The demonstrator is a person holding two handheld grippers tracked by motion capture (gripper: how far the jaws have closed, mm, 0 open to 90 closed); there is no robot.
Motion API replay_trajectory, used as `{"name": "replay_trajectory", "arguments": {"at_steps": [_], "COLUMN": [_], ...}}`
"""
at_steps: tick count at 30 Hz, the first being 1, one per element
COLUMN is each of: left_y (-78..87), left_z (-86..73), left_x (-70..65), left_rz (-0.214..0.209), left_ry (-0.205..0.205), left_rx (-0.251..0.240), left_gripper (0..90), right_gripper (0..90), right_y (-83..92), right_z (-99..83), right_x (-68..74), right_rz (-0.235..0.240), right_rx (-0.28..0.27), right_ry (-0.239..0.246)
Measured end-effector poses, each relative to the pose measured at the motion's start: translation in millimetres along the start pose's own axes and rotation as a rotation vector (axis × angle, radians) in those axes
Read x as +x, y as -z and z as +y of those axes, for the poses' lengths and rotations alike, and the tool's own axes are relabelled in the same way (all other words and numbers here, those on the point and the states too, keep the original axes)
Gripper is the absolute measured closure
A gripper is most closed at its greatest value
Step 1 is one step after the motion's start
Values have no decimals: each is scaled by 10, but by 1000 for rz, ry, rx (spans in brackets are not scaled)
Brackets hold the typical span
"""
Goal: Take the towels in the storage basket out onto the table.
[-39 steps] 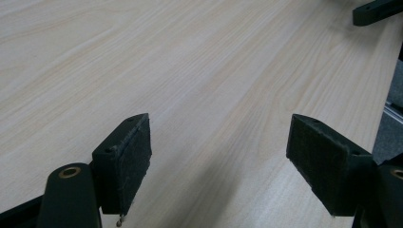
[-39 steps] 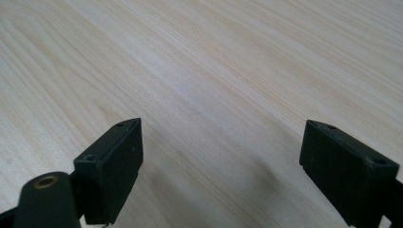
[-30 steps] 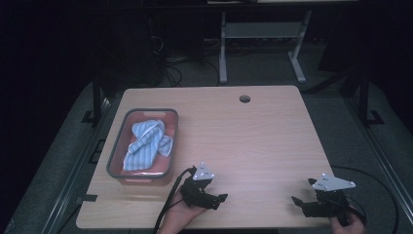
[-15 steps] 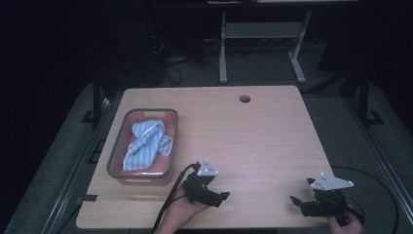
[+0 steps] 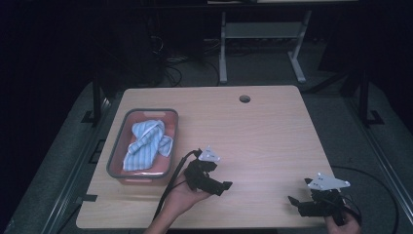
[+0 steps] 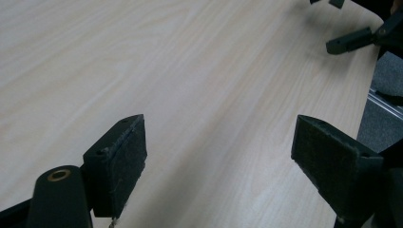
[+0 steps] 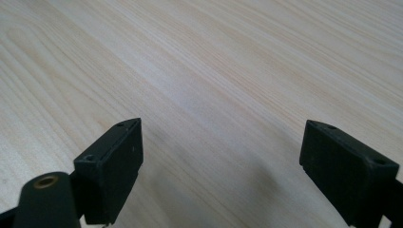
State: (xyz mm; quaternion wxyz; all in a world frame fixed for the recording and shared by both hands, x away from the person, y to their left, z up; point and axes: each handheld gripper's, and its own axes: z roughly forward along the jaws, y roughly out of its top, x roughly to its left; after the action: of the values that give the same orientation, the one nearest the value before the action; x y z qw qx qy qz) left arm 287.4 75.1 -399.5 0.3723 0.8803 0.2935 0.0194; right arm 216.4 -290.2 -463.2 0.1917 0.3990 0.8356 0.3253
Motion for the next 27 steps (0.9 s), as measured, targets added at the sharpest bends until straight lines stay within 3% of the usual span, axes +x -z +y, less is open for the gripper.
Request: {"name": "replay_trajectory", "arguments": {"at_steps": [2, 6, 13, 22, 27], "left_y": [21, 103, 224, 390, 476], "left_z": [63, 190, 341, 382, 378], "left_x": [28, 67, 246, 492, 587], "left_rz": [27, 39, 71, 85, 98], "left_ry": [-14, -25, -7, 40, 43], "left_rx": [21, 22, 50, 43, 57], "left_gripper": [203, 211, 197, 196, 209], "right_gripper": [139, 139, 139, 139, 139], "right_y": [1, -4, 6, 11, 20], "right_z": [0, 0, -4, -6, -14], "right_x": [-4, -9, -8, -10, -13], "right_rz": [2, 5, 9, 16, 11], "right_rx": [-1, -2, -5, -11, -13], "right_ry": [2, 3, 4, 1, -1]}}
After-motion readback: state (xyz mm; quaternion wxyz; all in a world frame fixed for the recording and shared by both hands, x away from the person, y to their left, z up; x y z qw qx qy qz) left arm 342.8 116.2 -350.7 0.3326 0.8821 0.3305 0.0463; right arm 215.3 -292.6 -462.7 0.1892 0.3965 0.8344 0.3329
